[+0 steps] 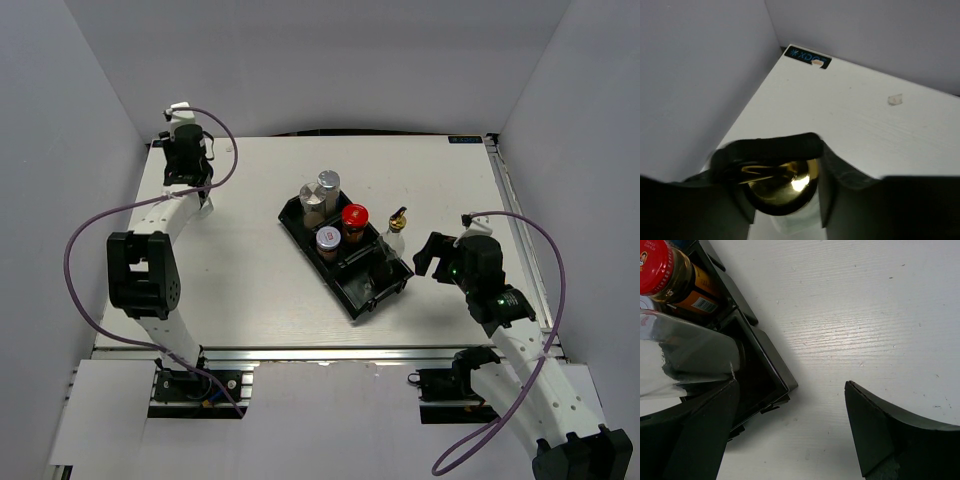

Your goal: Organize the condiment bottles

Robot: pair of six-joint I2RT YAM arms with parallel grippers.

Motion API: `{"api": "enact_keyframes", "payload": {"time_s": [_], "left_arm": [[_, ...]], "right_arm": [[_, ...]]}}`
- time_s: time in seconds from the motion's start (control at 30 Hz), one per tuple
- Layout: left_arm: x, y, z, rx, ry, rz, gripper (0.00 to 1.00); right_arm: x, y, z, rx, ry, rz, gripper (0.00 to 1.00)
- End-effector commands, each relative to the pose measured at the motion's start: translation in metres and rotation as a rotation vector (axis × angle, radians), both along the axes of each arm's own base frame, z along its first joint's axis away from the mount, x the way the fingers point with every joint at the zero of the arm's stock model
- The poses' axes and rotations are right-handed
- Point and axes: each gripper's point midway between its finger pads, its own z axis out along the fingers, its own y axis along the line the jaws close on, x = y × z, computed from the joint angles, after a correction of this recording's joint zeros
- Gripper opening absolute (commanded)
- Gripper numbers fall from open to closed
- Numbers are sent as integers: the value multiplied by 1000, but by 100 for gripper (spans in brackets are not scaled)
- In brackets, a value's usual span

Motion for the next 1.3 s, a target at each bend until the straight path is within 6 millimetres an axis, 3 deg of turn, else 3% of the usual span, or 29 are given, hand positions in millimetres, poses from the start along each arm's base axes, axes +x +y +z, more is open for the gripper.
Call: {"api": "enact_keyframes", "payload": {"time_s": [0.0,0.23,0.37,0.5,0.67,0.7,0.73,0.8,0.83,1.1,1.27], "left_arm": [[8,-1,29,2,-65,-17,45],[-6,-9,50,-60,-123,-47,4],[-24,-20,82,-137,-207,-104,0],[-52,-46,134,-230,-313,-211,0],[-91,-102,184,-330,-440,-354,0],[-100,-105,182,-332,-423,-323,0],[-109,-128,191,-344,-430,-367,0],[-124,-146,198,-368,-412,-399,0],[-132,-167,208,-392,-413,-453,0],[-183,-259,201,-483,-314,-630,0],[-208,-295,200,-497,-265,-737,0]], "right_arm": [[8,-2,14,-9,-47,-10,89],[9,-2,11,-11,-40,-12,89],[8,-3,12,-11,-42,-17,89],[7,-10,12,-12,-45,-60,89],[8,-18,8,-18,-32,-125,89],[8,-19,7,-19,-29,-126,90],[8,-19,7,-17,-32,-125,89],[7,-19,6,-16,-32,-124,90],[8,-18,7,-14,-36,-123,89],[7,-23,8,-17,-42,-154,89],[6,-25,7,-16,-47,-162,89]]}}
